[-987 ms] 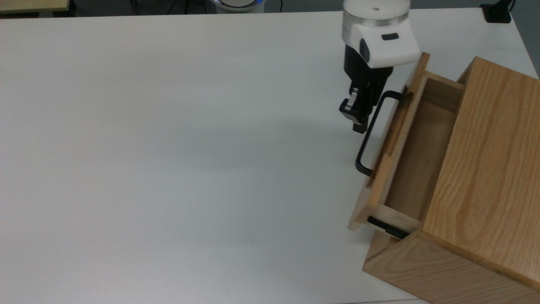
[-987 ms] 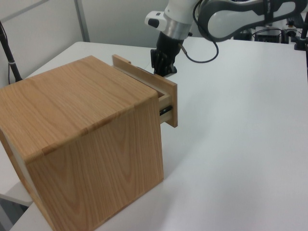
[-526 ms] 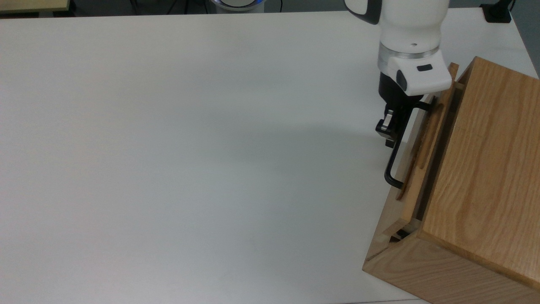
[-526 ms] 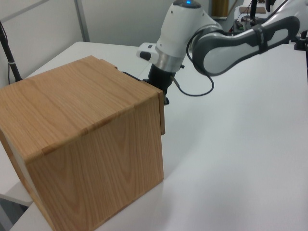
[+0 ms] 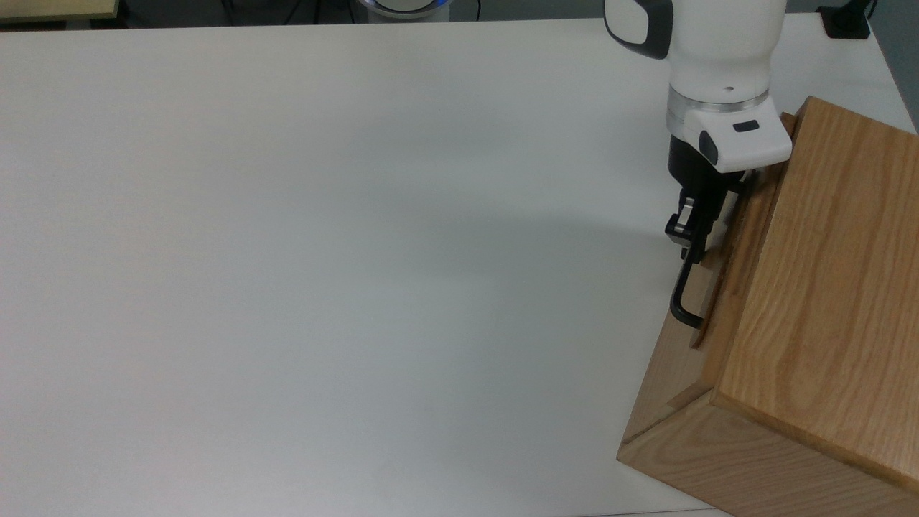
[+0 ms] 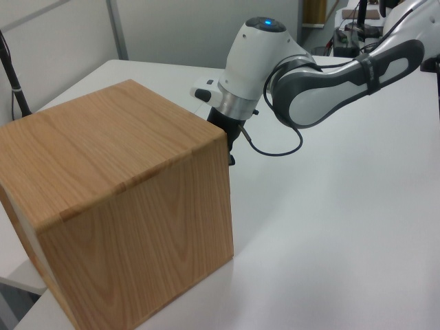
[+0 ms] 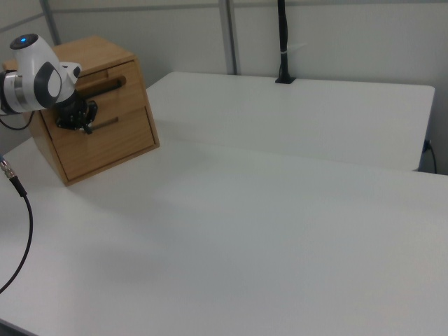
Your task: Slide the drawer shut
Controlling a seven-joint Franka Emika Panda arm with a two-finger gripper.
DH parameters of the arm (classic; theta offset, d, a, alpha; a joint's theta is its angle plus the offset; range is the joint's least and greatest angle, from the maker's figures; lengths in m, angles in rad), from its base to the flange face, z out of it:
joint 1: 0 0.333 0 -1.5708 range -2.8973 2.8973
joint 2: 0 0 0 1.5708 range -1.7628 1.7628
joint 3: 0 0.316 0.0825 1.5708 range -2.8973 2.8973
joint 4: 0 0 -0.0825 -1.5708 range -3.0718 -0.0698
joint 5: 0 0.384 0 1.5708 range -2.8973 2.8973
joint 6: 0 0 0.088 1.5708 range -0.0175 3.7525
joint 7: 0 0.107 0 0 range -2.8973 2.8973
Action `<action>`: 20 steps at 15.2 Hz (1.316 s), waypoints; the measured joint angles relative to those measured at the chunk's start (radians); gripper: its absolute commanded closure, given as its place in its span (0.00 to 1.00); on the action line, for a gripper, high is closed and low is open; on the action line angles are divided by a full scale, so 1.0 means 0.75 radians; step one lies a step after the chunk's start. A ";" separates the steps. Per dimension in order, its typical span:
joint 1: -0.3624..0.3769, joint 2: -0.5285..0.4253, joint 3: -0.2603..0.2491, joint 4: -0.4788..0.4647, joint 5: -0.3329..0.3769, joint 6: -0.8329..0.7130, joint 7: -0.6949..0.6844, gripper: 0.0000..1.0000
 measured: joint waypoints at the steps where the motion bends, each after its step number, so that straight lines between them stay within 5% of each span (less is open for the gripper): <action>1: 0.000 0.003 0.000 0.004 0.000 0.000 0.002 1.00; 5: -0.001 0.003 -0.001 0.008 0.000 -0.001 0.004 1.00; 9: -0.075 -0.100 -0.011 0.015 0.000 -0.315 0.022 0.97; 13: -0.322 -0.293 0.026 0.008 0.000 -0.764 0.023 0.82; 15: -0.551 -0.404 0.081 -0.020 0.004 -0.959 0.021 0.75; 17: -0.712 -0.467 0.124 -0.043 0.008 -1.053 0.063 0.40; 18: -0.748 -0.483 0.129 -0.049 0.008 -1.064 0.124 0.09; 20: -0.776 -0.498 0.128 -0.067 0.008 -1.066 0.306 0.00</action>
